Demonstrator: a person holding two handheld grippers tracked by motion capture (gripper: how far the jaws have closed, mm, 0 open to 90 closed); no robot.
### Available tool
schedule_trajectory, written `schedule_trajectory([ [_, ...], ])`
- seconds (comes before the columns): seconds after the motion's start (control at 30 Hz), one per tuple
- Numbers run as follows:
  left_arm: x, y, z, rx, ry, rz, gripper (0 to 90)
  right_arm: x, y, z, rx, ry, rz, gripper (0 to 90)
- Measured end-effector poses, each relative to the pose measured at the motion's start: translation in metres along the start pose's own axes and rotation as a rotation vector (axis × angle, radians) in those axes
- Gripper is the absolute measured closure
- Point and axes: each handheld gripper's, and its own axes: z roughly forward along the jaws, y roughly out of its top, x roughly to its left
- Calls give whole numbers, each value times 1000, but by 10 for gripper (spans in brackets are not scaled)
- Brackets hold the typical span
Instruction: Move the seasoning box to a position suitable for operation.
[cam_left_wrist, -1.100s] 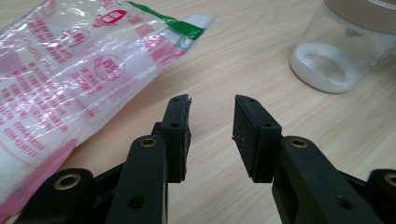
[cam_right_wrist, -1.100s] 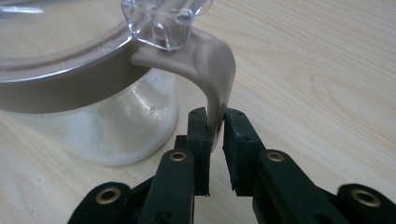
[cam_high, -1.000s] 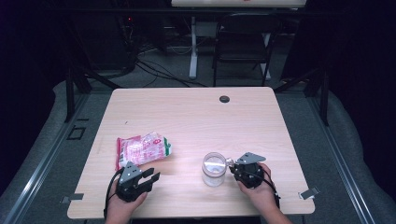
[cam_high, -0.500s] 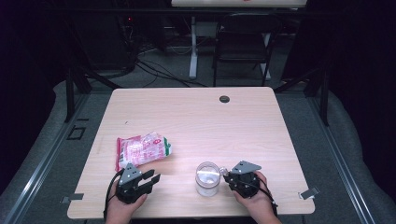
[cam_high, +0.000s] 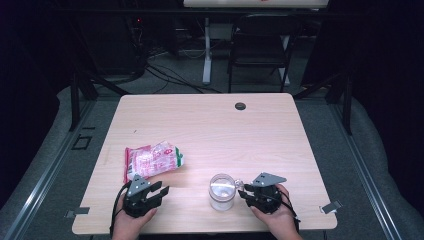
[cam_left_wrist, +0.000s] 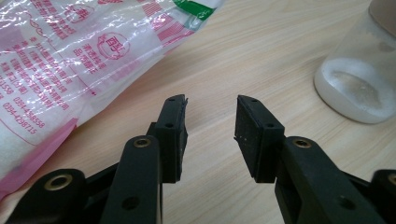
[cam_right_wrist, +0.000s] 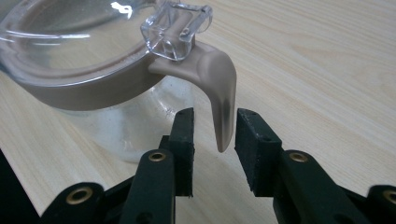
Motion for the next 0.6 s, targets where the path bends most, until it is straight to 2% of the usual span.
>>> schedule_trajectory([
  [0.27, -6, 3, 4, 15, -39, 39, 605, 3, -3, -12, -26, 22, 18, 616],
  [0.37, -9, 7, 4, 29, -63, 52, 601, 5, -2, -23, -49, 20, 30, 588],
  [0.5, -15, 14, 5, 48, -79, 51, 623, 5, 2, -34, -29, 10, 48, 586],
  [0.6, -20, 20, 5, 52, -82, 61, 633, 3, 6, -40, -36, -13, 55, 580],
])
